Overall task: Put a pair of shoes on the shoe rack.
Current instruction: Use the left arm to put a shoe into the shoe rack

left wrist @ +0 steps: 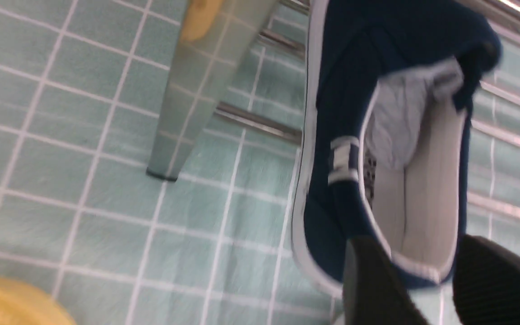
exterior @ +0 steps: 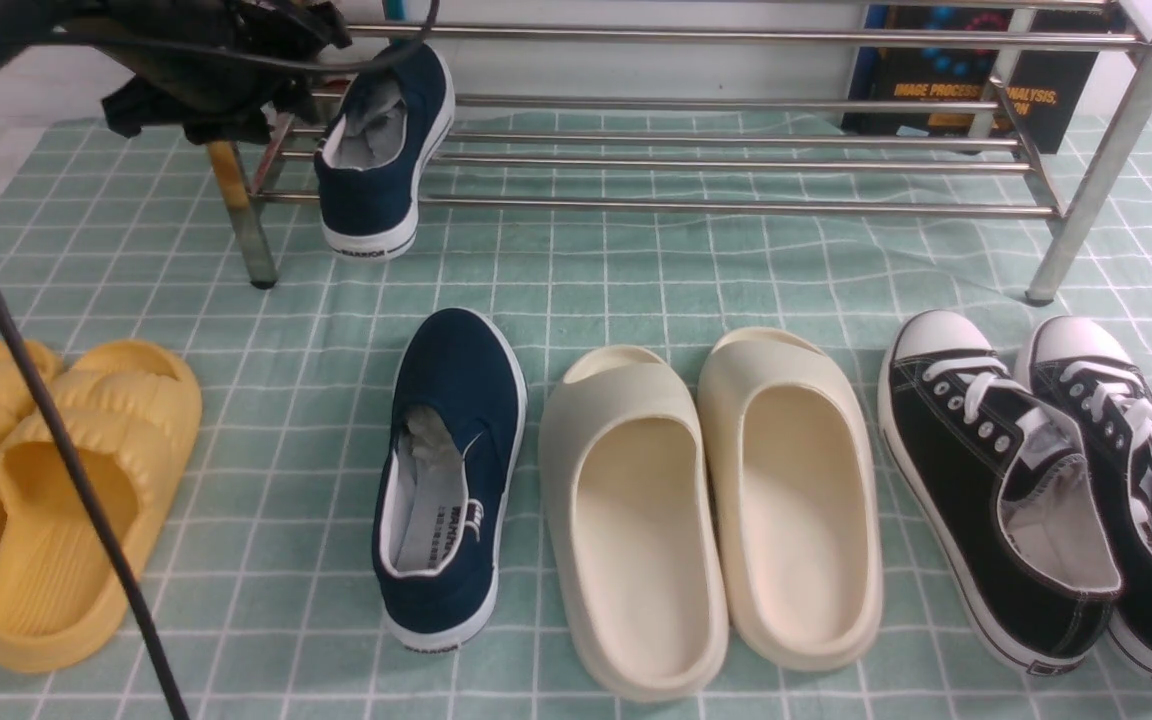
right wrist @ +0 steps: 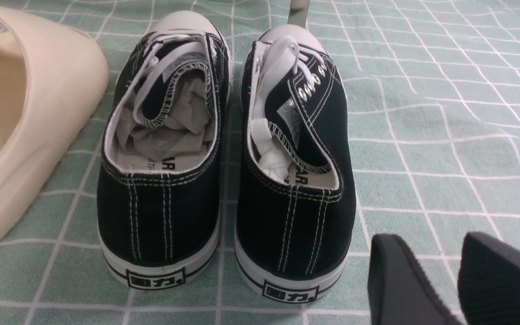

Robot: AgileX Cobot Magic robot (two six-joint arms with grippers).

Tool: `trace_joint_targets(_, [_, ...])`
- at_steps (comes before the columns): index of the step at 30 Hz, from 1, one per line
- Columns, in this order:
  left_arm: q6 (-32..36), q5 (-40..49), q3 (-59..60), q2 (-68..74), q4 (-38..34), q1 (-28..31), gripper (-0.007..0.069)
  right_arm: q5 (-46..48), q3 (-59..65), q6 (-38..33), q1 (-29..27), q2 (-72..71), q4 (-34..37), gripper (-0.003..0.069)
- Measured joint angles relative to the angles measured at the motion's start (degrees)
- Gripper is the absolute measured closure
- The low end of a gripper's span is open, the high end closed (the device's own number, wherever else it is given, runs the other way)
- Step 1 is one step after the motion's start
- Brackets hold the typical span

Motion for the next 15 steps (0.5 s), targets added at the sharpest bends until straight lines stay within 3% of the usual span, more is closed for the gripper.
trace_joint_targets(4, [4.66,3.89,1.42,-1.22,0.24,-1.52,0.0501,0.00,0.00,0.00,0.00,0.00,0.00,0.0412])
trace_joint_targets(6, [6.80,2.20,5.24,-0.57,0.18,-3.80,0.0629,0.00,0.00,0.00,0.00,0.00,0.00,0.0412])
trace_joint_targets(13, [7.32,-9.79,7.41,6.57,0.11,-5.89,0.0638,0.00,0.00,0.00,0.00,0.00,0.00,0.0412])
trace_joint_targets(15, [6.61,-9.76,6.18,7.80,0.11,-5.49,0.0638,0.00,0.00,0.00,0.00,0.00,0.00,0.0412])
